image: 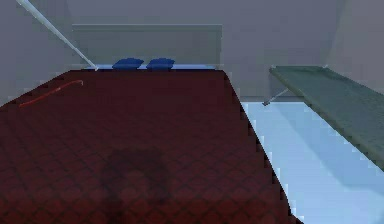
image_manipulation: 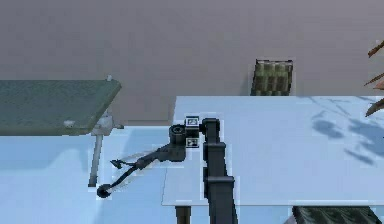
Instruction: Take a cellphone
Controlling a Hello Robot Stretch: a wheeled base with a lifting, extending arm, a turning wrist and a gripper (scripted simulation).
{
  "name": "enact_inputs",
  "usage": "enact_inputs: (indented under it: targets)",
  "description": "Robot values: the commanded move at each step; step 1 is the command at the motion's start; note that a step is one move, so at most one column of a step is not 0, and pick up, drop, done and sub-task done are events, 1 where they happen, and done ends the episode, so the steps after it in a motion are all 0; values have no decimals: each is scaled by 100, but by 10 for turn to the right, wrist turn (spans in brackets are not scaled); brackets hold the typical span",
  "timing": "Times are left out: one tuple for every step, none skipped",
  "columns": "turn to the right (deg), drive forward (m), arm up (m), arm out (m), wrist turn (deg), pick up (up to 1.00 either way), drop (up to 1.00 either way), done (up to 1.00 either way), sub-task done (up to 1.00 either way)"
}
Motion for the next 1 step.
enact_inputs:
  targets:
    - [0,0,0,0,450,0,0,0,0]
